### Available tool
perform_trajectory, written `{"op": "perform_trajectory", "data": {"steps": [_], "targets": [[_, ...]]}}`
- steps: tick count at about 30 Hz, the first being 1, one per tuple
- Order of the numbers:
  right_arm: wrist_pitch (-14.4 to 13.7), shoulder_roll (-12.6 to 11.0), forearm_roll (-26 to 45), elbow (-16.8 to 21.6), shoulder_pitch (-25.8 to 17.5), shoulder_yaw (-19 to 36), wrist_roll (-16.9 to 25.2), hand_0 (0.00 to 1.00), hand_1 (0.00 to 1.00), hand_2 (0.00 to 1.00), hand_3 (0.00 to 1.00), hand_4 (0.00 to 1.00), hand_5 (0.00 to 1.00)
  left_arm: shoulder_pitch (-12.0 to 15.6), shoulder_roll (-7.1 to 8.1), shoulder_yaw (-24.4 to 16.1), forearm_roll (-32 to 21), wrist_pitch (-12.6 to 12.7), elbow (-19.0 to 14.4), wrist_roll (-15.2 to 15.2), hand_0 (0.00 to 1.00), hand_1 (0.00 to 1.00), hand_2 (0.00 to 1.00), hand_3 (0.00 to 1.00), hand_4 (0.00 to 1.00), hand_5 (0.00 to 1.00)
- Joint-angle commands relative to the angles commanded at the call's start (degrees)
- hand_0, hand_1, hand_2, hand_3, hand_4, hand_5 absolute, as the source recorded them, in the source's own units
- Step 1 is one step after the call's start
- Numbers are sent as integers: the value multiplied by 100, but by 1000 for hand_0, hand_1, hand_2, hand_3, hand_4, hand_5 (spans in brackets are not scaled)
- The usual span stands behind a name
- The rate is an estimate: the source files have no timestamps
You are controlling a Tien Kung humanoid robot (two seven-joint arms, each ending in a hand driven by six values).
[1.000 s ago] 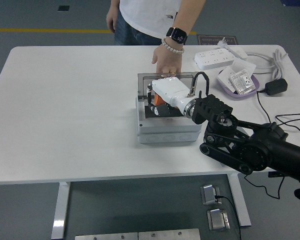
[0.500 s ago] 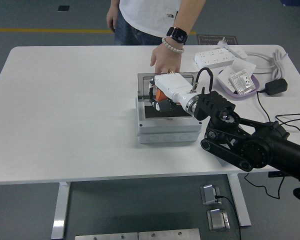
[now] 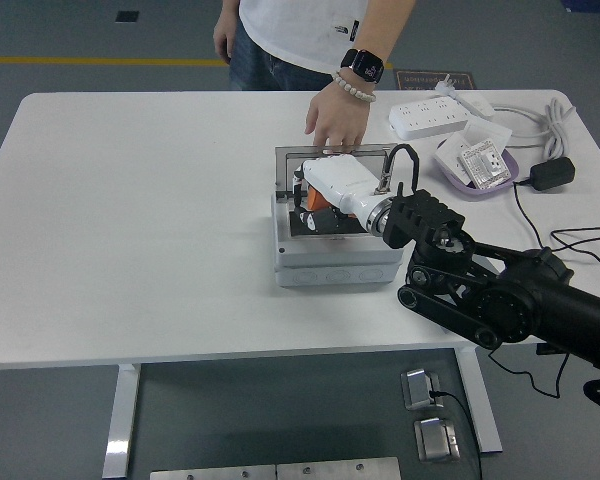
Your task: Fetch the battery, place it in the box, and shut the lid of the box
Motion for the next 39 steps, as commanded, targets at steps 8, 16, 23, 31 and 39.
{"op": "perform_trajectory", "data": {"steps": [8,16,23,31,39], "targets": [[-10,-3,23,0,-16,-13,2,512,432,496,550,619,207,10,-1,-14,10,6,0,-1,406,554,514,496,2,2],[-27,-4,20,13,-19,-13,0,537,452,524,669,542,300,13,-4,-29,22,12,0,-1,405,554,513,496,2,2],[-34,-19,46,66,-41,44,-30,563,474,558,713,561,311,27,-7,-48,44,14,0,5,404,555,513,496,2,2],[247,-278,1015,548,-163,622,-83,576,480,561,695,566,318,22,-32,-28,53,15,0,16,404,556,514,496,2,2],[921,-747,2150,1295,-341,1578,-403,524,456,548,647,562,320,37,-57,-41,94,17,0,42,404,557,515,497,2,2]]}}
